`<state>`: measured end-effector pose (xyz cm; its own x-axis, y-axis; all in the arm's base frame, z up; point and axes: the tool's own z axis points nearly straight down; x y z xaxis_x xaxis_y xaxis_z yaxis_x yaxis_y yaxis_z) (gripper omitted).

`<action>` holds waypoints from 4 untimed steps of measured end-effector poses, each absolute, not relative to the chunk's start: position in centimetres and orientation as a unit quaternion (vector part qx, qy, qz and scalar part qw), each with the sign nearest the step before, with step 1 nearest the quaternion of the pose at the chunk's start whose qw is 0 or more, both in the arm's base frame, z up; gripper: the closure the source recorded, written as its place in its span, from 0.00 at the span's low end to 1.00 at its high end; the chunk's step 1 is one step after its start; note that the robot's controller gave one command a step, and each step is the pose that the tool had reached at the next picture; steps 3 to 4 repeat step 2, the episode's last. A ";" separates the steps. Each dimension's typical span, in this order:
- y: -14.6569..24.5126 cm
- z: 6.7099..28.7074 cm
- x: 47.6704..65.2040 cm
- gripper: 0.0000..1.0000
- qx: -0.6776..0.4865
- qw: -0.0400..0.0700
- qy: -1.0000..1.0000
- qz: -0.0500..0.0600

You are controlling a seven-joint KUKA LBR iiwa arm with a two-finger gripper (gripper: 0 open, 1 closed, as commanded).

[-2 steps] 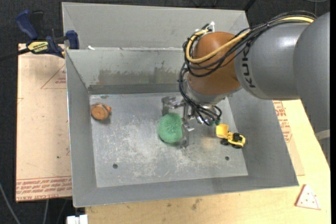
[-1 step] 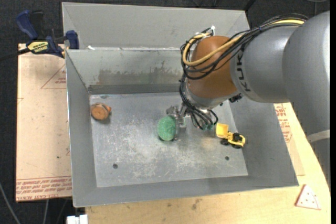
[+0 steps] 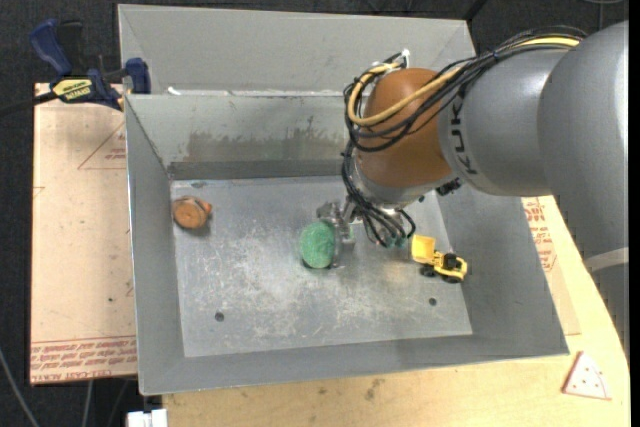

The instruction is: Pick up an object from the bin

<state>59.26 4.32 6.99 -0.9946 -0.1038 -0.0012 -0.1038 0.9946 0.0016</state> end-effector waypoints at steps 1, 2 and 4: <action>4.3 7.3 59.2 1.00 -0.052 -0.001 0.999 0.001; 4.3 8.5 59.1 1.00 -0.052 -0.002 0.999 0.001; 4.3 8.5 59.1 1.00 -0.052 -0.002 0.999 0.001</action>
Offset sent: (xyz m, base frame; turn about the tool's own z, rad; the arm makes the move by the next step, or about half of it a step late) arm 0.0000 0.0001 0.0478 0.0000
